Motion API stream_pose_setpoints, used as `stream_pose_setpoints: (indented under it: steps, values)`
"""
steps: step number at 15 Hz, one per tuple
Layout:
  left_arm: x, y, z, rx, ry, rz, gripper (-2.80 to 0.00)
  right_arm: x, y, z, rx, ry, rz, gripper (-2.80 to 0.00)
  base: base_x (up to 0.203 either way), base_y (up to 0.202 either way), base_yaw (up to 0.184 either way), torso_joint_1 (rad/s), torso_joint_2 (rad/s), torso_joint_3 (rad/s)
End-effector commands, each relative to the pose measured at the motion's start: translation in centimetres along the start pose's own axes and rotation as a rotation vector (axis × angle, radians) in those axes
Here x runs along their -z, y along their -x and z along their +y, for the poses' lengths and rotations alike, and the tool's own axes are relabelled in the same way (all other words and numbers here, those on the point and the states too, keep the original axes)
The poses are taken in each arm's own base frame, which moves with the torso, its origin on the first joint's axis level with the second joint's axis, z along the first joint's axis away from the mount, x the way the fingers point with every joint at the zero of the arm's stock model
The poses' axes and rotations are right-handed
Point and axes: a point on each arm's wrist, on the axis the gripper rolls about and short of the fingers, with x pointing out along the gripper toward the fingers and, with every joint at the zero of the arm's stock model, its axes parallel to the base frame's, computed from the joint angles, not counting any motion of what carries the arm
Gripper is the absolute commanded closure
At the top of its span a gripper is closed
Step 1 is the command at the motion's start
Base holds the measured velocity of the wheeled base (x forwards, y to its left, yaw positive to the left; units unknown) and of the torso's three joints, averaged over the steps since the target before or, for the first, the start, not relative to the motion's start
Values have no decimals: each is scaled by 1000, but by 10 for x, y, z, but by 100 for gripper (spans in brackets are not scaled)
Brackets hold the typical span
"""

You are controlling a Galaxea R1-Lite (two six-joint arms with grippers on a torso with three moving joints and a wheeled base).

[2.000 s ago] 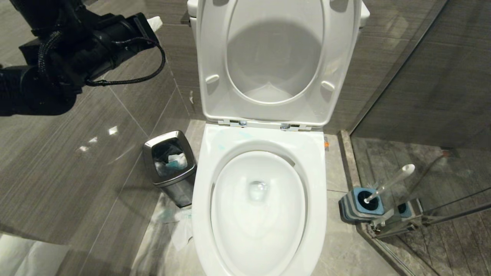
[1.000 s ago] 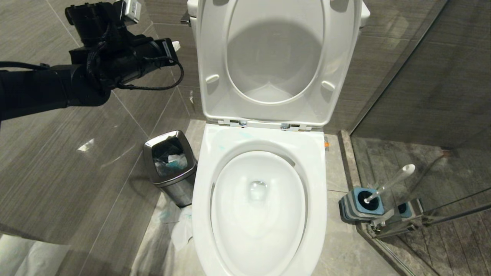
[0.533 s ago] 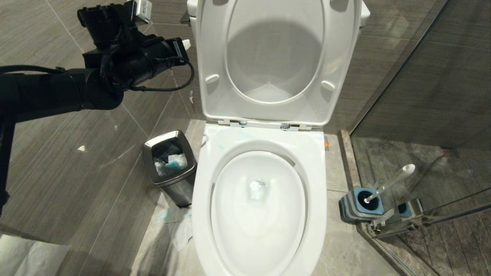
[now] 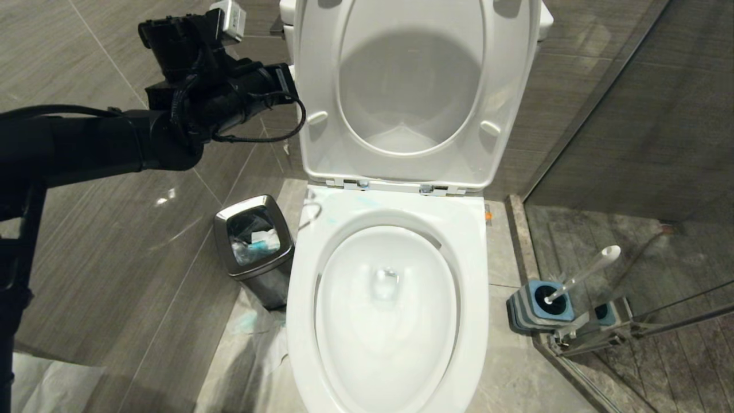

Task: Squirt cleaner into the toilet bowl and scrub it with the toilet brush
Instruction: Close the toilet lid

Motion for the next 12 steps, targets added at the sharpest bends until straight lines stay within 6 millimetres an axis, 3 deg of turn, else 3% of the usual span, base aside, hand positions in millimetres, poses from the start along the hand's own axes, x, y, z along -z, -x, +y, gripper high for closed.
stream_pose_setpoints:
  steps: [1,12]
  values:
    - [2,-1,1,-2,3,6,0,0,0,0,-1,0,1,0,0,0,0,0,0,0]
    - [1,11,2,74,36,77,0,0,0,0,1,0,1,0,0,0,0,0,0,0]
